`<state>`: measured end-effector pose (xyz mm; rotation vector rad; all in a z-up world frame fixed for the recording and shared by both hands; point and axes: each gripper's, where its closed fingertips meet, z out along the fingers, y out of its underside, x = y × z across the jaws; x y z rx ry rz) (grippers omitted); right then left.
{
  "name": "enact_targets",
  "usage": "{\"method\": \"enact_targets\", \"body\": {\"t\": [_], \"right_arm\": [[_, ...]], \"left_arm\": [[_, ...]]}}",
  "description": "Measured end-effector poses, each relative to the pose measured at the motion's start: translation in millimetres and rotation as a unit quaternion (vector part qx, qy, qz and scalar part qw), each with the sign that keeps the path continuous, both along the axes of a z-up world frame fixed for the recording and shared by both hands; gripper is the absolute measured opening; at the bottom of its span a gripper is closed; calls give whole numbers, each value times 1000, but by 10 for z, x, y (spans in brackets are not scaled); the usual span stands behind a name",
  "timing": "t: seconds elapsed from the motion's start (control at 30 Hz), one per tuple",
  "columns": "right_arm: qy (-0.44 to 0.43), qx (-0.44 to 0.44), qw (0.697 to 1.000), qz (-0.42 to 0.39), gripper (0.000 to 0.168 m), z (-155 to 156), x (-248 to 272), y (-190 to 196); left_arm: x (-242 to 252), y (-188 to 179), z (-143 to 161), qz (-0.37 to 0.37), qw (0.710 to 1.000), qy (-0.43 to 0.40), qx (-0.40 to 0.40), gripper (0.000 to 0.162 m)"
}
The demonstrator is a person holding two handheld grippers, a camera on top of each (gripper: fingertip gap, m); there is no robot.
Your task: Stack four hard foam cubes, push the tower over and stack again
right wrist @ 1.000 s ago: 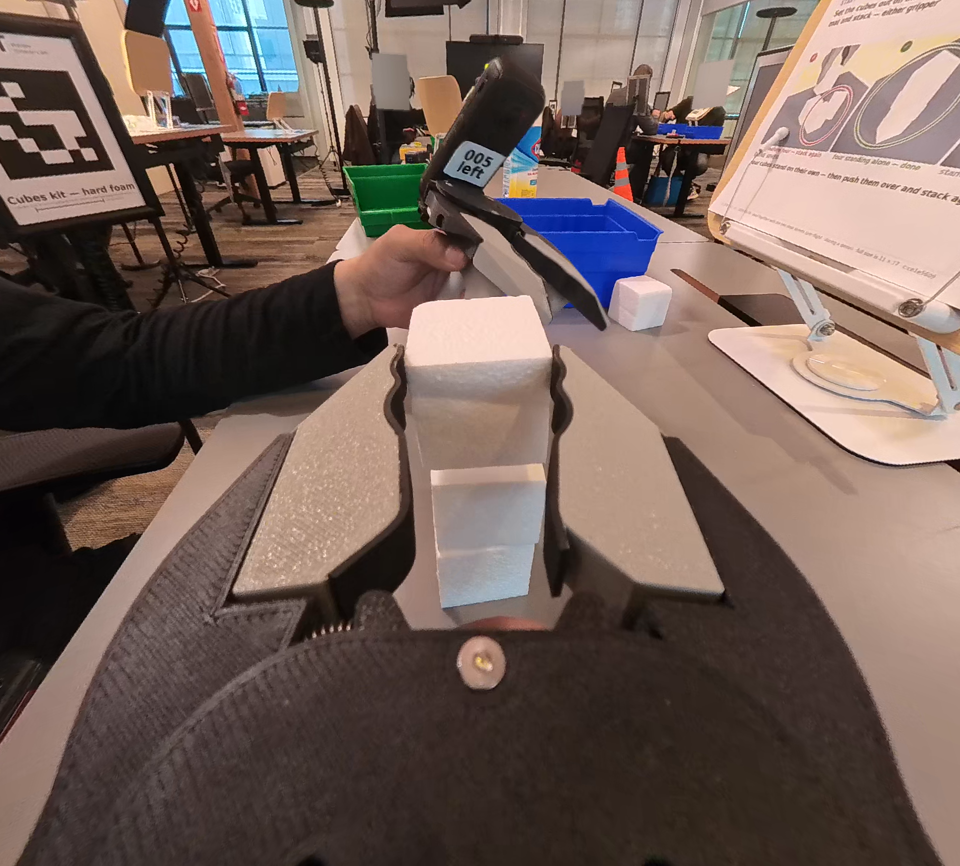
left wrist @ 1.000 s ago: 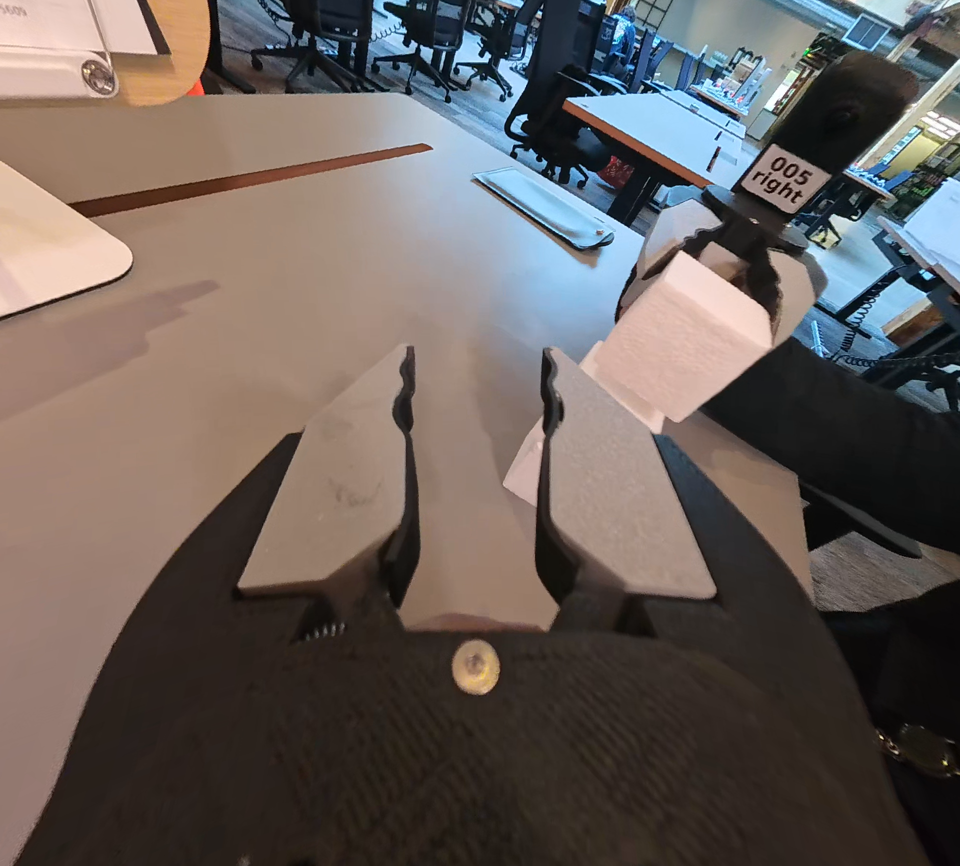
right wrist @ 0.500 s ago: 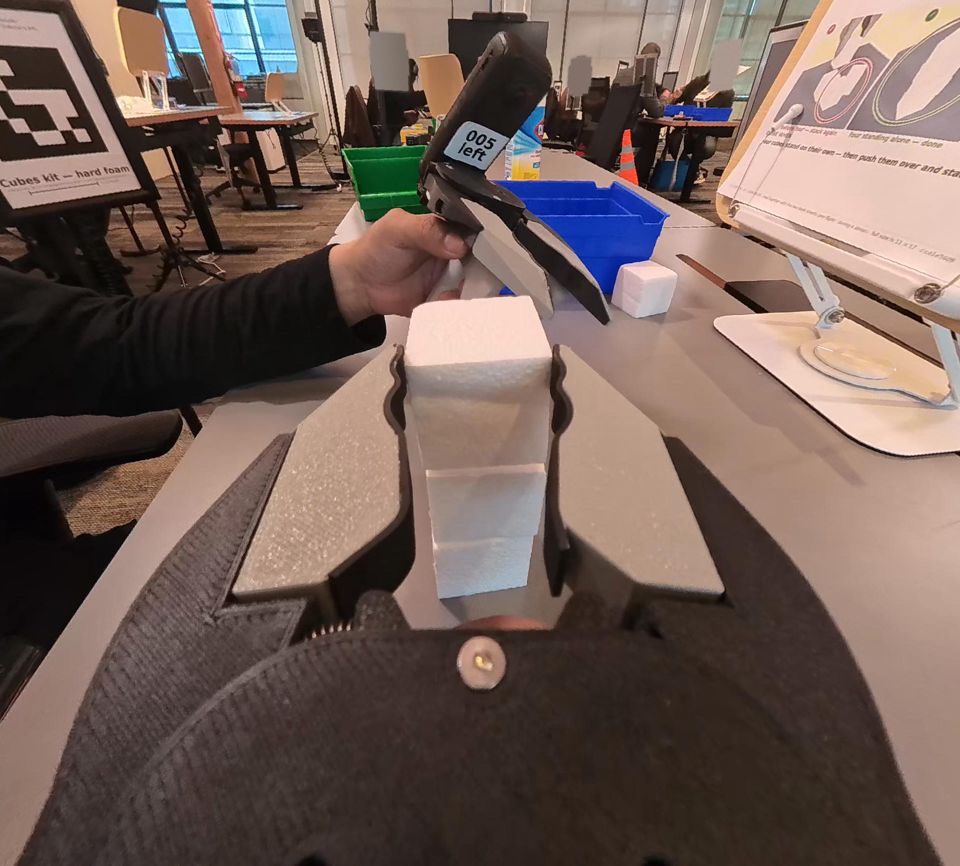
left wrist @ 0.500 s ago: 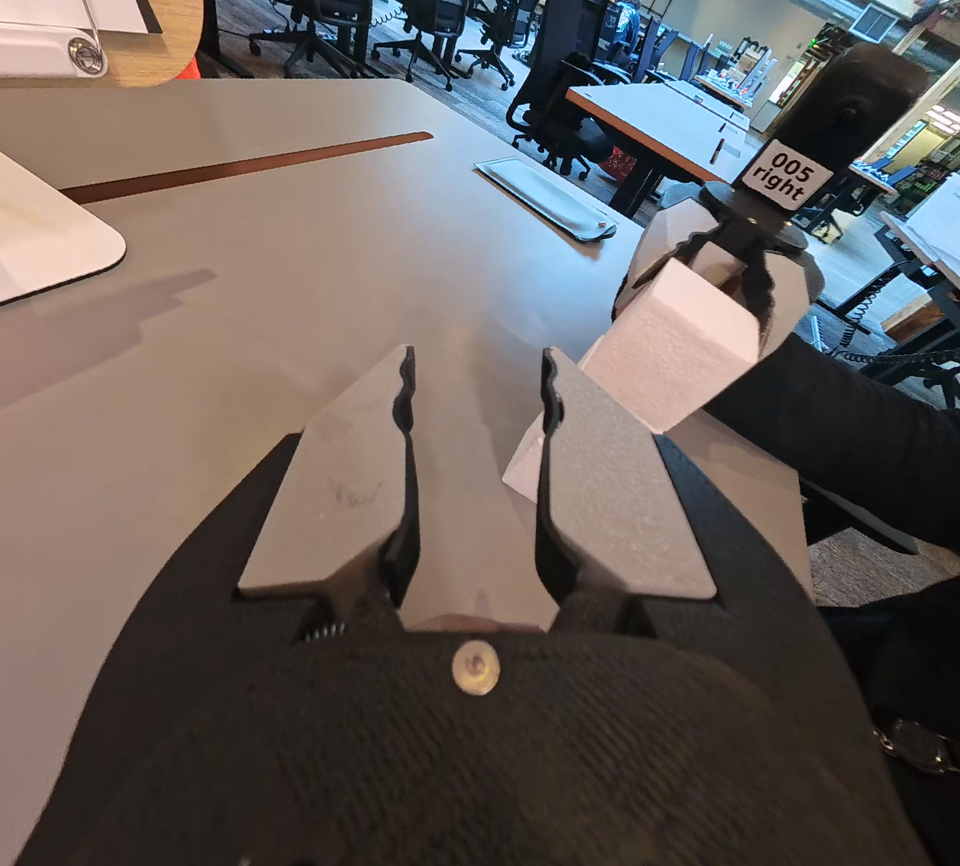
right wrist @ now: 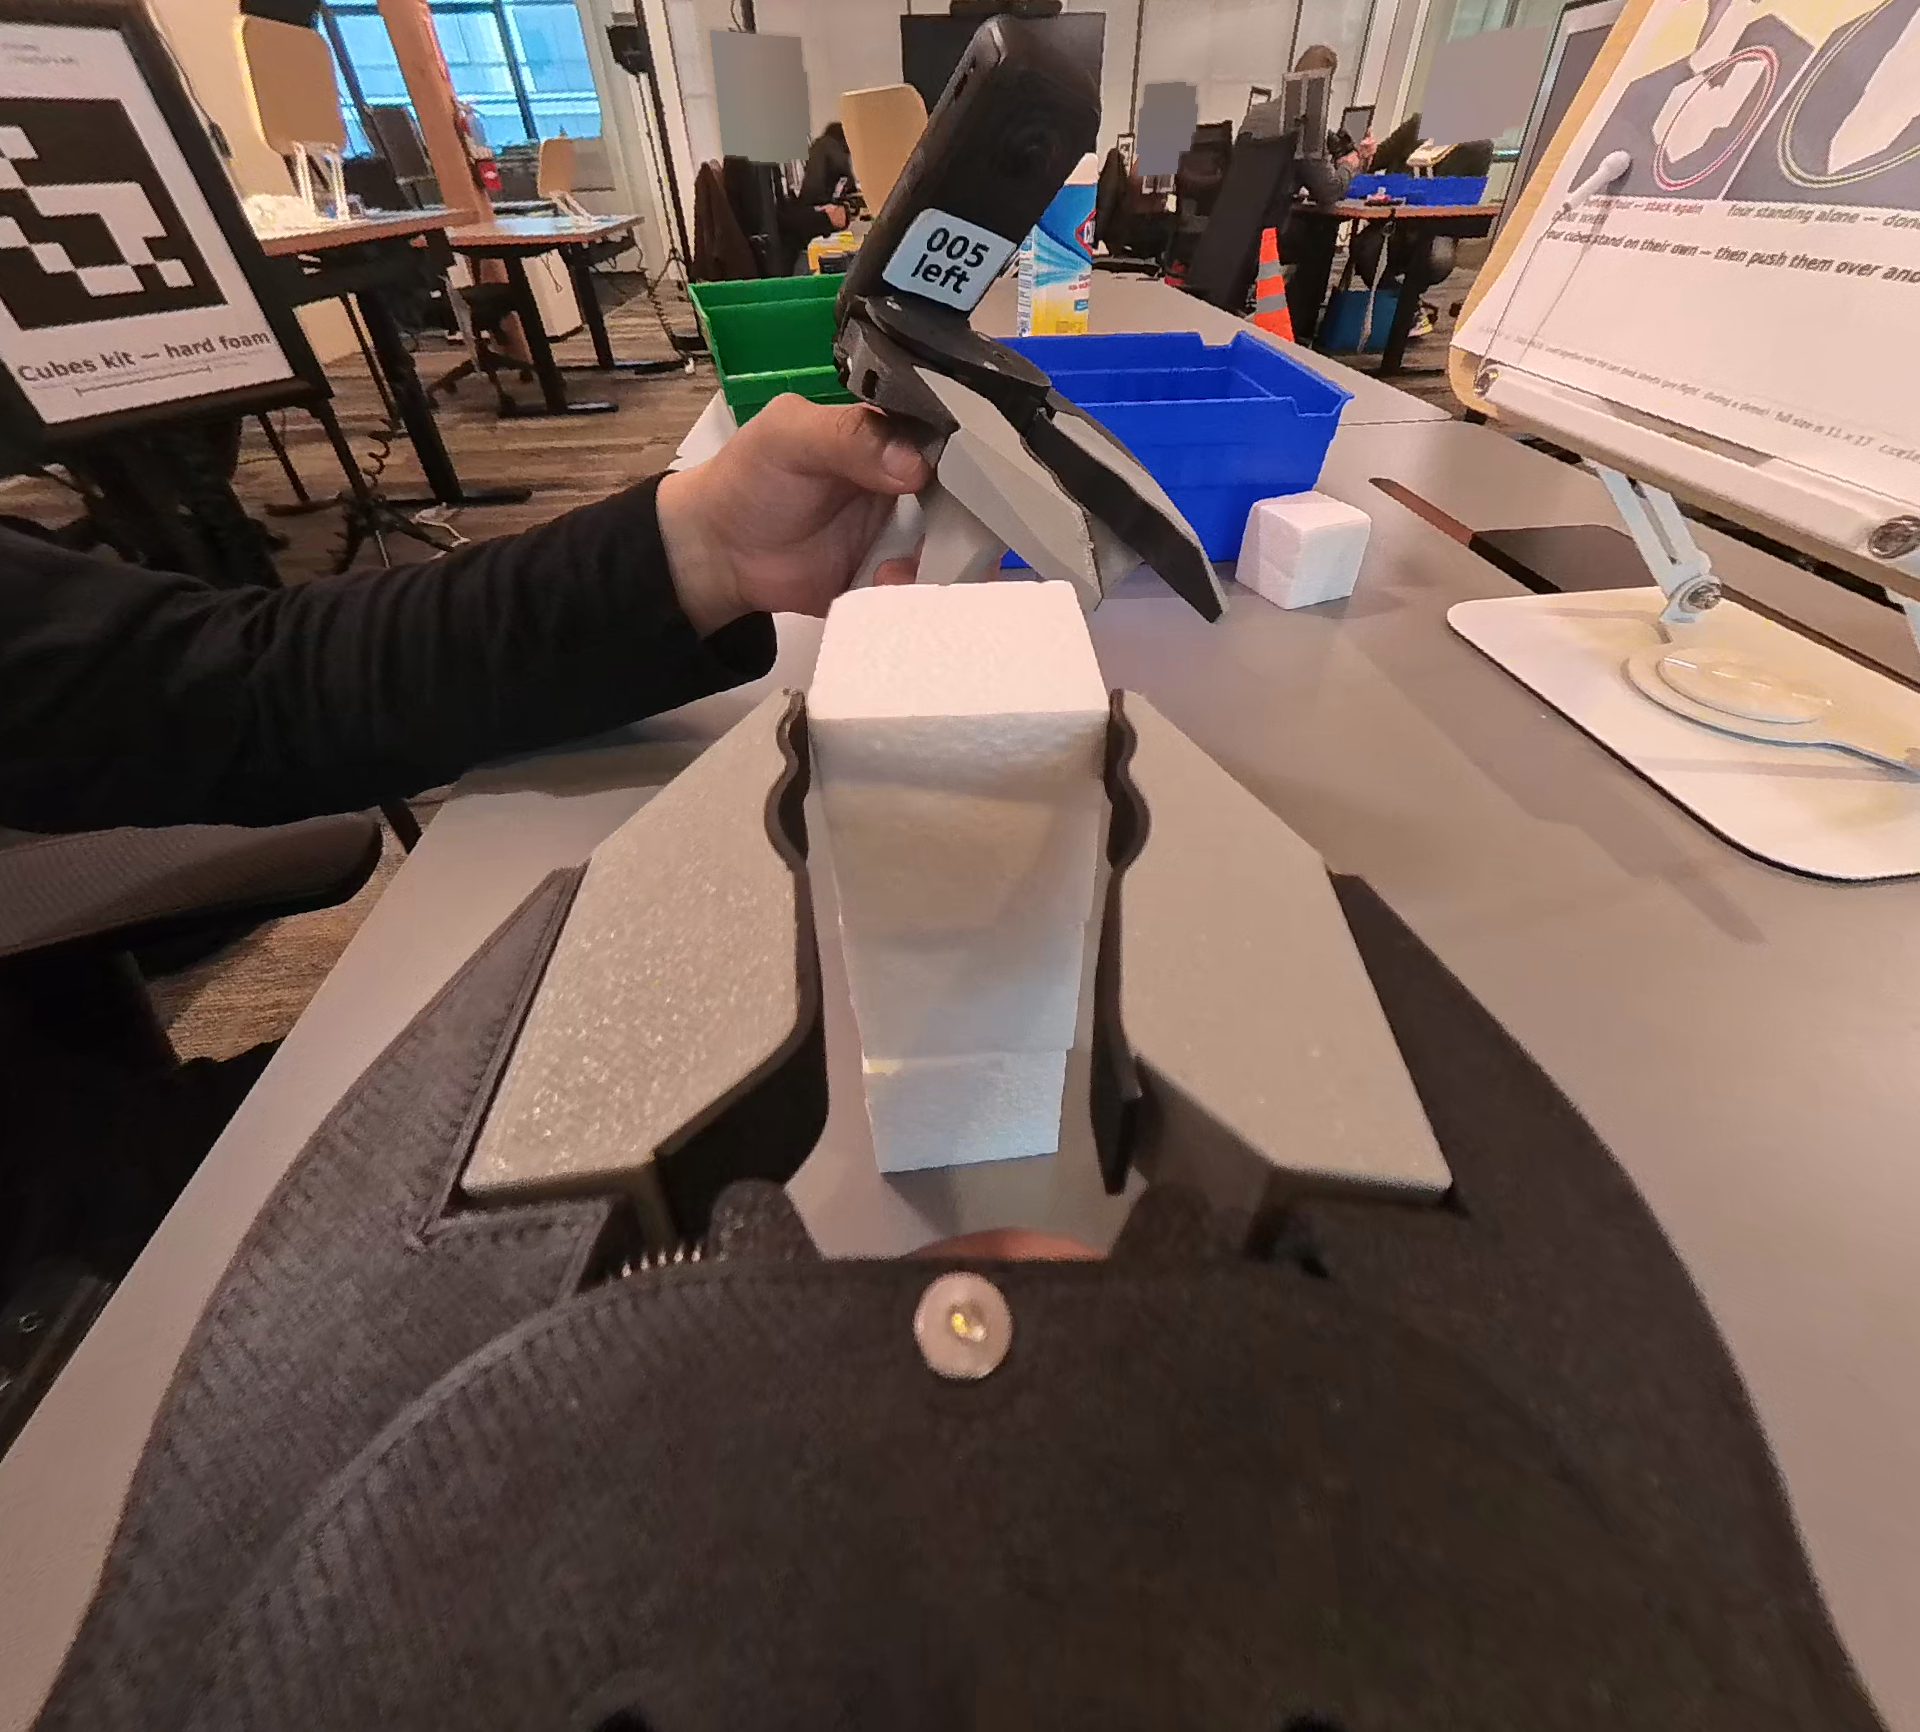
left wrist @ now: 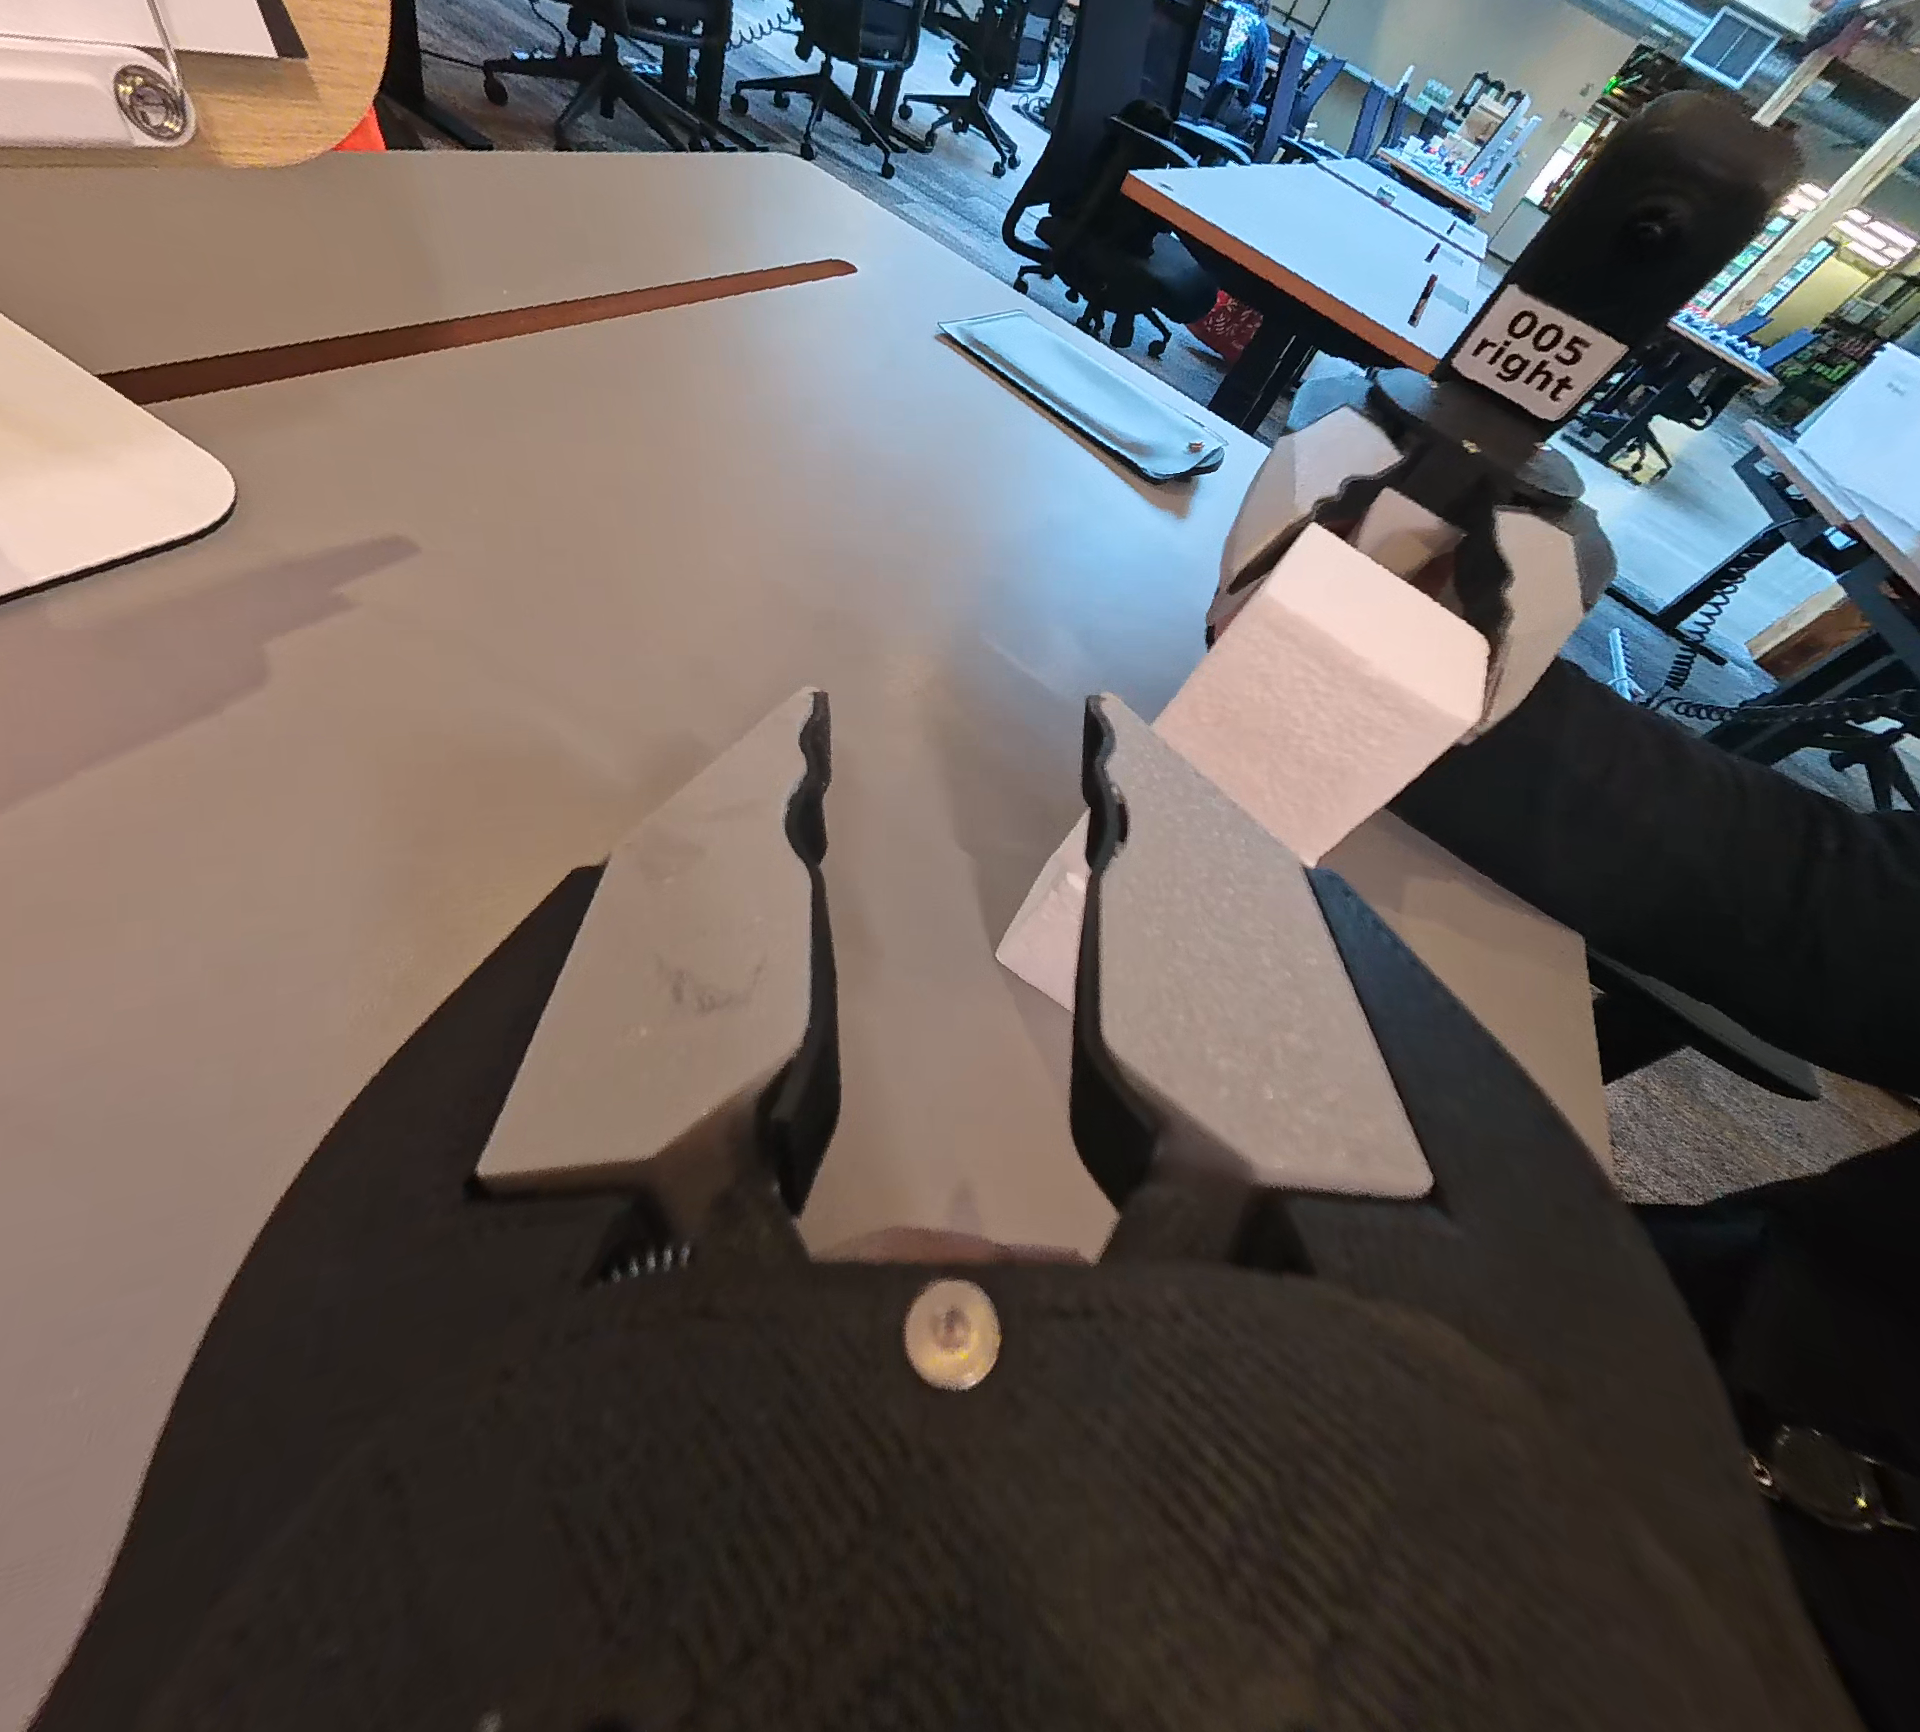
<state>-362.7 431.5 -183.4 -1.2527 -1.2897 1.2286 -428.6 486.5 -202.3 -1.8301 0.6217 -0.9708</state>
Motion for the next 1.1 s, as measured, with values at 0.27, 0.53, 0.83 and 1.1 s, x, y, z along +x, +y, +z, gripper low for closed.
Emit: {"method": "enact_targets", "body": {"t": [0.27,0.53,0.83,1.1], "right_arm": [[-3,-10,1000,4,61,-14,-11,-9],[77,-36,996,-18,76,312,176,110],[138,-68,987,-51,74,515,412,322],[149,-78,985,-48,73,545,445,332]], "left_arm": [[-9,4,4,2,1000,0,1,47],[-787,351,82,209,977,39,34,63],[-1803,554,-160,393,900,186,40,71],[-1860,947,-497,306,918,252,-5,72]]}}
